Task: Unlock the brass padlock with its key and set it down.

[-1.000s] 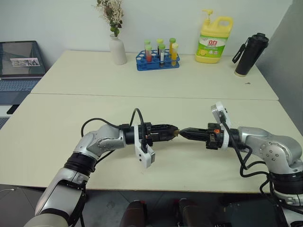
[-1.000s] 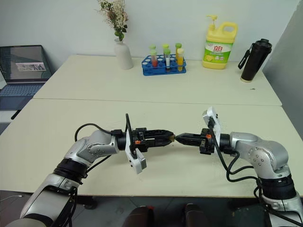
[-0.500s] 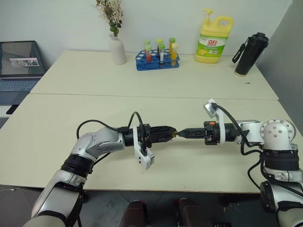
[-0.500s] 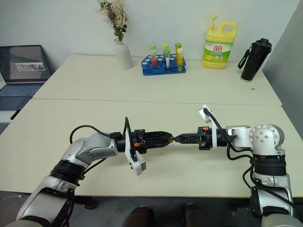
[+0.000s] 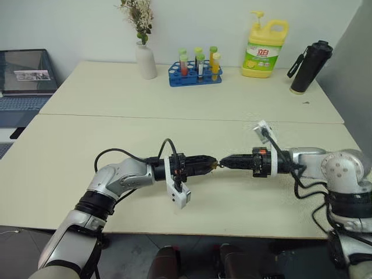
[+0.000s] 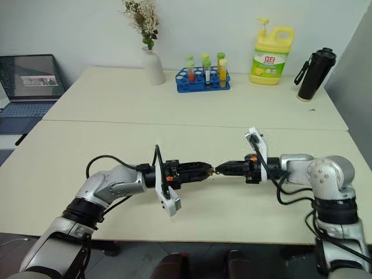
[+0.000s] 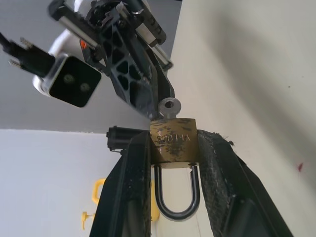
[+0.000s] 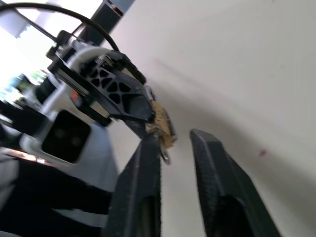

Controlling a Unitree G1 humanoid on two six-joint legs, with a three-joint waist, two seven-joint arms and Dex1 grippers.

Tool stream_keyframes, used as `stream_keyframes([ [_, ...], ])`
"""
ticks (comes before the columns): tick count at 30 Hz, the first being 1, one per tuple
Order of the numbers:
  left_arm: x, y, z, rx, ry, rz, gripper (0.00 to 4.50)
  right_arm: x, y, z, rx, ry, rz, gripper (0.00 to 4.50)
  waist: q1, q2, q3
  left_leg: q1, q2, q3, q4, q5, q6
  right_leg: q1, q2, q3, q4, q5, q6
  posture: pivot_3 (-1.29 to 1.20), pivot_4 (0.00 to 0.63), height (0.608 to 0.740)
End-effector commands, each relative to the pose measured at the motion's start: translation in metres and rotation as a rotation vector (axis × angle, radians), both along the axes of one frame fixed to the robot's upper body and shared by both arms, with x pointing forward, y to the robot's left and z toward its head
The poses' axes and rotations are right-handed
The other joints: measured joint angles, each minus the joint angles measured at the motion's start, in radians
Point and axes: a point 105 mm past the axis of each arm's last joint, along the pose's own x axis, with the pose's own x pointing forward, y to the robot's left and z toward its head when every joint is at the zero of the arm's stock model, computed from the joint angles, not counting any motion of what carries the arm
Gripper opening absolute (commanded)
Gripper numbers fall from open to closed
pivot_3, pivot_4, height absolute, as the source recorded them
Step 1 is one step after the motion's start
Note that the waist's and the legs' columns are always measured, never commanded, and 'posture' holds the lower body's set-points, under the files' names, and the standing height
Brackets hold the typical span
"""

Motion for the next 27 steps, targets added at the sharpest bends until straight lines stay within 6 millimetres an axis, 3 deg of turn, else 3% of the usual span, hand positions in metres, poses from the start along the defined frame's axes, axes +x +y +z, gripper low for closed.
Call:
stream_keyframes([
  [1, -0.002, -0.001, 0.013, -0.047, -0.020, -0.014, 0.96, -0.009, 0.001, 0.012, 0.005, -0.188, 0.088, 2.46, 0.000, 0.000, 0.000, 0.000, 0.000, 0.000, 0.000, 0.000, 0.000, 0.000, 0.000, 0.000, 0.000, 0.000, 0.000, 0.00, 0.150, 0.740],
  [2, -0.001, -0.001, 0.013, -0.053, -0.014, -0.012, 0.96, -0.012, 0.000, 0.012, 0.010, -0.218, 0.105, 2.78, 0.000, 0.000, 0.000, 0.000, 0.000, 0.000, 0.000, 0.000, 0.000, 0.000, 0.000, 0.000, 0.000, 0.000, 0.000, 0.00, 0.150, 0.740],
  [11, -0.002, -0.002, 0.017, -0.071, 0.005, -0.018, 0.96, -0.015, 0.020, 0.003, 0.071, -0.258, 0.106, 2.80, -0.008, 0.000, 0.000, 0.001, 0.002, 0.000, 0.000, 0.000, 0.000, 0.000, 0.001, 0.000, 0.001, 0.000, 0.000, 0.00, 0.150, 0.740],
  [22, -0.004, -0.004, 0.017, -0.068, 0.007, -0.020, 0.96, -0.010, 0.036, 0.006, 0.134, -0.240, 0.129, 2.80, -0.009, 0.000, 0.000, 0.001, 0.001, 0.000, 0.000, 0.000, 0.000, 0.000, 0.001, 0.000, 0.001, 0.000, 0.000, 0.00, 0.150, 0.740],
  [27, -0.005, -0.003, 0.016, -0.064, 0.008, -0.017, 0.96, -0.012, 0.038, 0.006, 0.145, -0.231, 0.141, 1.18, -0.009, 0.000, 0.000, 0.001, 0.001, 0.000, 0.000, 0.000, 0.000, 0.000, 0.000, 0.001, 0.001, 0.000, 0.000, 0.00, 0.150, 0.740],
])
